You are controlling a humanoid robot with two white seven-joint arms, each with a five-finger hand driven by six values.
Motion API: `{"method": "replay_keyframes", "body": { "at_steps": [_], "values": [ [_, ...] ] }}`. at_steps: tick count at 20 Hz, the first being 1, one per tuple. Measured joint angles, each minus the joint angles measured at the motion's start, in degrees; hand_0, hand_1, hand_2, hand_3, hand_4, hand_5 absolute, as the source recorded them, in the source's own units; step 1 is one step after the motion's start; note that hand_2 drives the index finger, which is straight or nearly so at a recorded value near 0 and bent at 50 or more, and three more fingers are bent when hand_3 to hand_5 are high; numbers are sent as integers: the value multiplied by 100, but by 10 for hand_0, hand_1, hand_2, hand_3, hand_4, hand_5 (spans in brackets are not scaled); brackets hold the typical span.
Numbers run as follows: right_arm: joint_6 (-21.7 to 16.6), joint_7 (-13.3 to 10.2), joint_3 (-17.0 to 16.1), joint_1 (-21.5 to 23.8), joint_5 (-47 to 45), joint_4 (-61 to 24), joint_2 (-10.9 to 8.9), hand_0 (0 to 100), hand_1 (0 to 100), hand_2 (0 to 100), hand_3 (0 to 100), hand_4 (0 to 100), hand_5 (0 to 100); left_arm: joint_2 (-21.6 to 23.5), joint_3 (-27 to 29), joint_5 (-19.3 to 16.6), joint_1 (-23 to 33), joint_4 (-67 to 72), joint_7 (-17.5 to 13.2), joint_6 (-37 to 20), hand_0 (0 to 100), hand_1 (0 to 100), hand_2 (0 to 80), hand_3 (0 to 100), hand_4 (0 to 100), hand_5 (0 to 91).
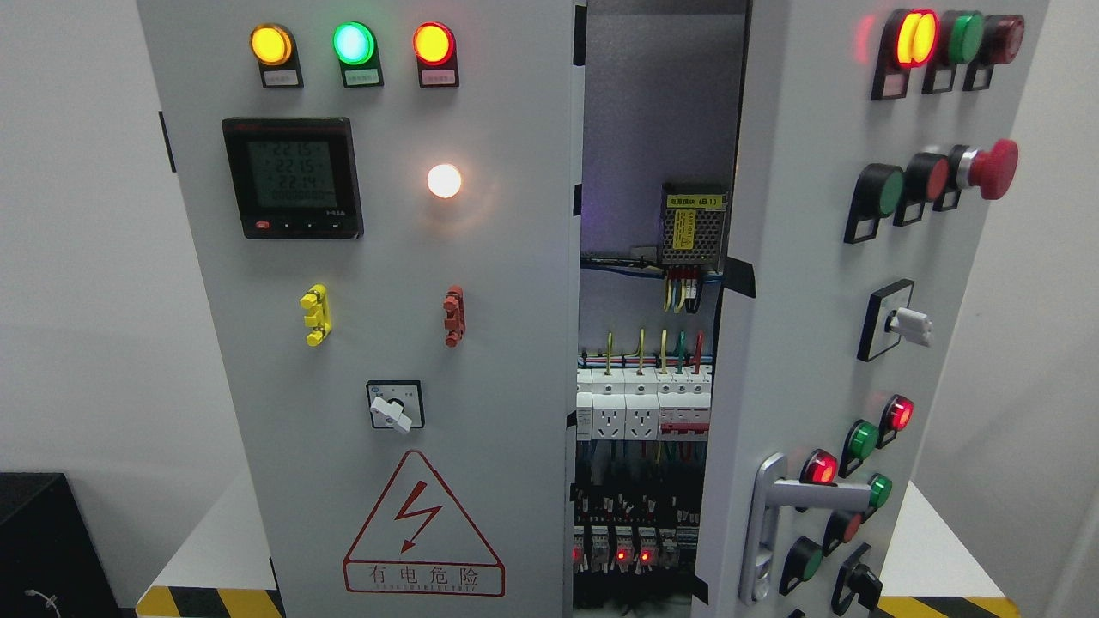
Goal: Open door with both hands
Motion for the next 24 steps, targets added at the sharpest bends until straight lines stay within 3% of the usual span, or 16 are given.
{"method": "replay_keyframes", "body": {
  "at_steps": [17,21,23,24],
  "values": [
    [0,0,0,0,0,0,0,0,0,0,0,0,0,18,0,0,20,-5,24,0,0,0,0,0,0,0],
    [0,0,0,0,0,0,0,0,0,0,0,0,0,310,0,103,353,-177,-423,29,0,0,0,0,0,0],
    [0,0,0,0,0,0,0,0,0,0,0,0,0,644,11,466,656,-457,-988,28,0,0,0,0,0,0],
    [0,0,0,0,0,0,0,0,0,0,0,0,0,904,35,844,895,-701,-1405,27,0,0,0,0,0,0]
  ]
}}
